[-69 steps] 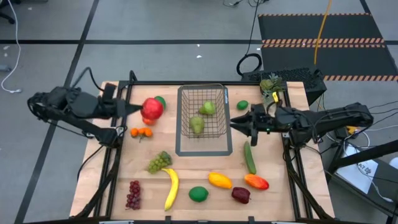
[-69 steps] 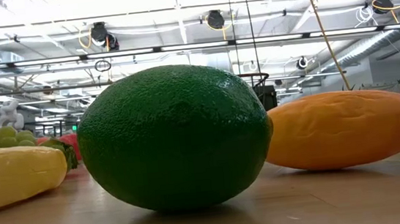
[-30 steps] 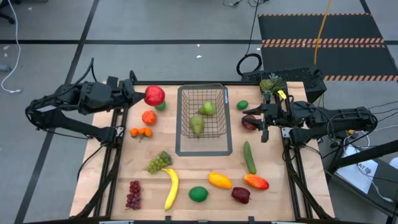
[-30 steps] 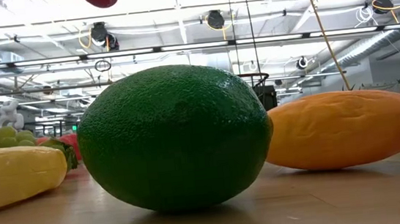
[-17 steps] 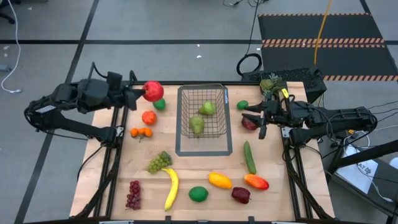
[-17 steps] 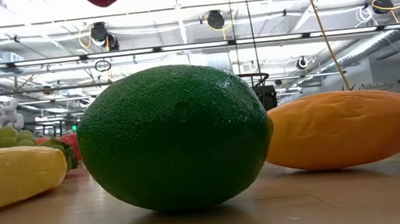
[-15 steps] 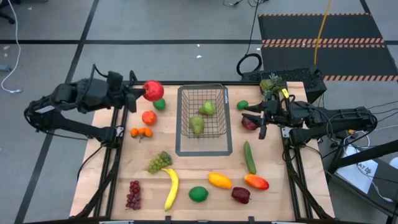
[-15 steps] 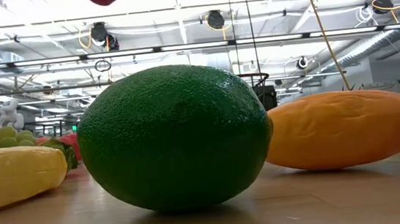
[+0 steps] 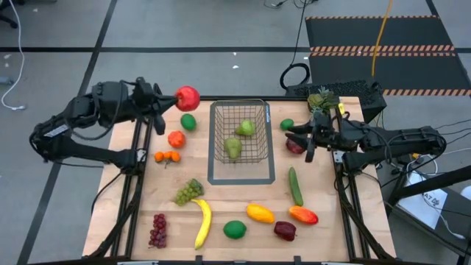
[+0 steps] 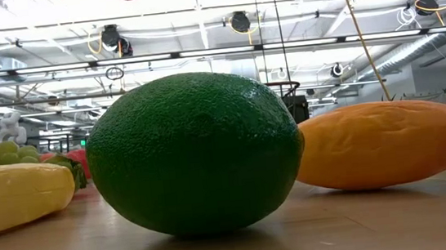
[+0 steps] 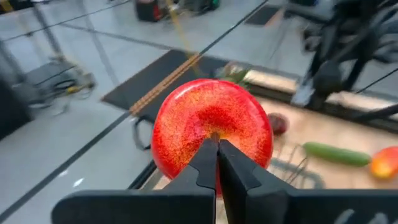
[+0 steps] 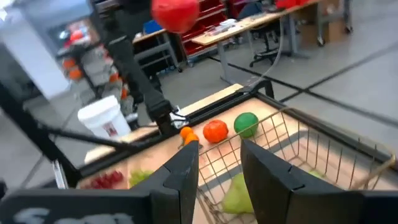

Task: Build produce basket
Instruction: Put the red apple into the gold wire basket

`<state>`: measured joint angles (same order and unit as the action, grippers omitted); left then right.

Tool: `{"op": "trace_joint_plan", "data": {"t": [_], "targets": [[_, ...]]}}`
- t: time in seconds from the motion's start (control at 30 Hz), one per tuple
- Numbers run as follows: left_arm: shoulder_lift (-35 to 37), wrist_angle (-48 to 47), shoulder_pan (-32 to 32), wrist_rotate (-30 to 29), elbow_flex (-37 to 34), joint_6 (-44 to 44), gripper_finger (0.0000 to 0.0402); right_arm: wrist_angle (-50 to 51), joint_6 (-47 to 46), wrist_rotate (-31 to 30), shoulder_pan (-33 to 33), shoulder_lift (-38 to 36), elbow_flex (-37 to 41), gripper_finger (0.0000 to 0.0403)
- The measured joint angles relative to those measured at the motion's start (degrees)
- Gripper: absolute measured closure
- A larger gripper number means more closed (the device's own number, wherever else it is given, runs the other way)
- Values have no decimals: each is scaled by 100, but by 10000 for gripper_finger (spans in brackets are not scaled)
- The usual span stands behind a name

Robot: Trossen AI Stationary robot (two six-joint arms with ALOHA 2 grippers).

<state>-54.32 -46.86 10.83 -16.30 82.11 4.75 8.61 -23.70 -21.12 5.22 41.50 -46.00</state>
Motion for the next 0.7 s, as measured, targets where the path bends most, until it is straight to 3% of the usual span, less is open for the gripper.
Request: {"op": "trace_joint_plan", "data": {"t": [0.33, 0.53, 0.7], "targets": [[-937, 2876, 972, 1559, 4, 594, 399, -95, -569, -787, 4, 61, 2, 287], [-1821, 3497, 1377, 2374, 4, 1390, 398, 91, -557, -899, 4, 61, 4, 287], [-2340, 3455, 1492, 2383, 7, 1553, 399, 337, -567, -890, 4, 58, 4, 287]]}}
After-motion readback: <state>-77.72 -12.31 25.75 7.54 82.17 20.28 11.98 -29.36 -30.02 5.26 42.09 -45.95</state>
